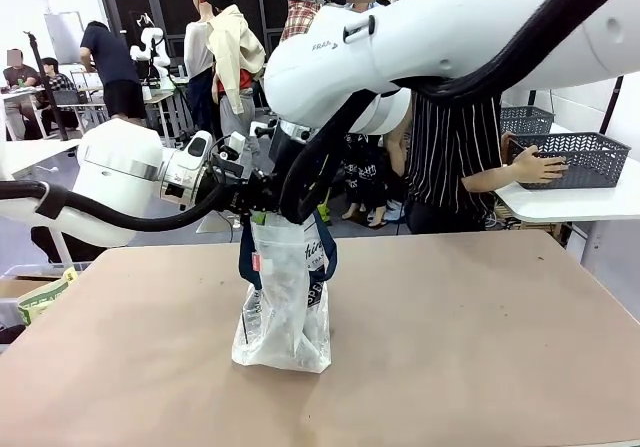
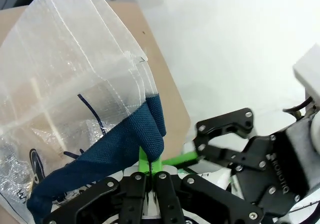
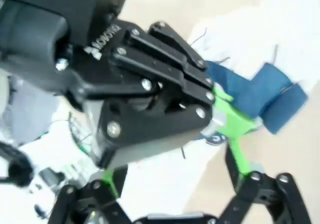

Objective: Transfer purchased items from the store into the shopping bag.
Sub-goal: Move the Reusable shopping bag to the right side of the table.

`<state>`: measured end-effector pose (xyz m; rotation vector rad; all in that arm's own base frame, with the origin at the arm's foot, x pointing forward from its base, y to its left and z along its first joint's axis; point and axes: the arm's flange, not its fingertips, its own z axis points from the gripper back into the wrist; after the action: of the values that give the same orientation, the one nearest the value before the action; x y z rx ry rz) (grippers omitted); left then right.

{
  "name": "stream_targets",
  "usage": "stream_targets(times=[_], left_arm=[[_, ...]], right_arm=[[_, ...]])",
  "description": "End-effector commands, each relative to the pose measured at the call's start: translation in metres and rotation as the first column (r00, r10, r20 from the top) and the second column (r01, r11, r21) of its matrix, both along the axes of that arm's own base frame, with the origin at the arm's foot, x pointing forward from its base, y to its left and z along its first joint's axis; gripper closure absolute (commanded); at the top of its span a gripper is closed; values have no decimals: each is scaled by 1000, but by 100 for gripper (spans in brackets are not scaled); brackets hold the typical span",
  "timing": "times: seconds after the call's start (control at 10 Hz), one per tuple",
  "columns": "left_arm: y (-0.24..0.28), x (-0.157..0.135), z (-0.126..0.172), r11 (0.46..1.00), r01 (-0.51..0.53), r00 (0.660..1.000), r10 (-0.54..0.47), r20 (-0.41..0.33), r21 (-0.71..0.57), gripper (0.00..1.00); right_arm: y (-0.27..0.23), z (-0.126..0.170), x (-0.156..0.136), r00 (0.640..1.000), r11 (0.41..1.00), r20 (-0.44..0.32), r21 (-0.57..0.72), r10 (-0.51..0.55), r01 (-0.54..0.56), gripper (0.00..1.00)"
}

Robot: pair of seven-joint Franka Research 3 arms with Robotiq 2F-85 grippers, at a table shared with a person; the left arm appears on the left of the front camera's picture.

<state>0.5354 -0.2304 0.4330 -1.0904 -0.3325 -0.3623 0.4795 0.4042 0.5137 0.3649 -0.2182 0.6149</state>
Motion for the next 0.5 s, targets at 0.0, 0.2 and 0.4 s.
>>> stream_targets(times=[0.0, 0.2, 0.4], left_arm=[[-4, -3, -7, 1000, 10, 1000, -9, -22, 25, 100], [0, -3, -6, 1000, 1, 1000, -1, -16, 26, 100], [4, -5, -5, 1000, -1, 1000, 2, -16, 31, 100]], right_arm=[[-34, 0, -21, 997, 997, 45, 53, -56, 54, 0], [-58, 4, -38, 996, 997, 52, 44, -72, 70, 0], [-96, 17, -57, 984, 984, 79, 95, -158, 151, 0]])
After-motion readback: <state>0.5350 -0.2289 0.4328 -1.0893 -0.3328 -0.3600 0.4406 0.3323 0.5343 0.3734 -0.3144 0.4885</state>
